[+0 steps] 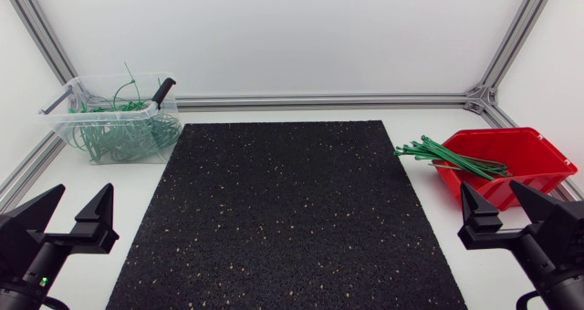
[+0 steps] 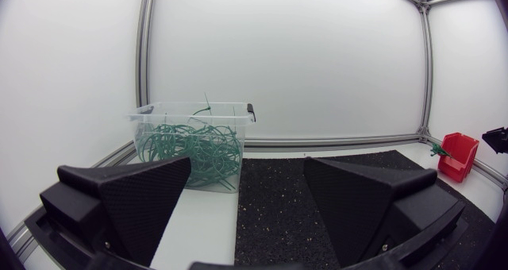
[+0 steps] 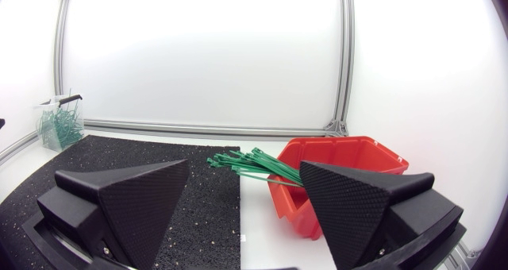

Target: Take a green cable tie from the red box, thread the tail through the head to close it, then place it in the transparent bin on the left.

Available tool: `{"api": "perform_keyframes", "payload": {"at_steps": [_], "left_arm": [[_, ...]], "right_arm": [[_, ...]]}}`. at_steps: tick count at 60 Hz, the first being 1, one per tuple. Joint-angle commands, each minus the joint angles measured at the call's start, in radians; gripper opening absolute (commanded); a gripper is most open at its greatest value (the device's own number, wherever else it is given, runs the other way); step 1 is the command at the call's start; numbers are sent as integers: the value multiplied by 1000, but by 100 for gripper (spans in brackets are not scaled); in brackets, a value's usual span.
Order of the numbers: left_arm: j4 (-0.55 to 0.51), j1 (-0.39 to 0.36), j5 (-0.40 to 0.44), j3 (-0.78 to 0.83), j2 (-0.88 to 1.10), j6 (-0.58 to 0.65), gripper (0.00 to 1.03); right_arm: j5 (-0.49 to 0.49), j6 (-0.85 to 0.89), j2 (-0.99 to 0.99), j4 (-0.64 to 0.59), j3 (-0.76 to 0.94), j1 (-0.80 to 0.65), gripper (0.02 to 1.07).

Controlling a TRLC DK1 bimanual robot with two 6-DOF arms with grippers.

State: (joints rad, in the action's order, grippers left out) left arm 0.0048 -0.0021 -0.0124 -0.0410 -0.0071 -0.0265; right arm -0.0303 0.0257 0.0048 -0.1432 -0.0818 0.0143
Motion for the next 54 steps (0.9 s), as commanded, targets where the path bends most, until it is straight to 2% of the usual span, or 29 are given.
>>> {"api": "perform_keyframes", "payload": {"at_steps": [1, 12, 29, 48, 54], "left_arm": [[-23, -6, -3, 38, -7, -13, 99], [-23, -6, -3, 38, -7, -13, 99], [-23, -7, -3, 38, -5, -13, 99], [-23, -7, -3, 38, -5, -13, 99], [-23, -7, -3, 38, -5, -13, 99]], "right_arm": [[-2, -24, -8, -15, -67, 12, 104], [-2, -24, 87, 10, -184, 9, 104], [-8, -27, 359, -4, -454, -19, 103], [6, -29, 755, -219, -865, -70, 103], [20, 46, 865, -355, -990, -73, 103]]}}
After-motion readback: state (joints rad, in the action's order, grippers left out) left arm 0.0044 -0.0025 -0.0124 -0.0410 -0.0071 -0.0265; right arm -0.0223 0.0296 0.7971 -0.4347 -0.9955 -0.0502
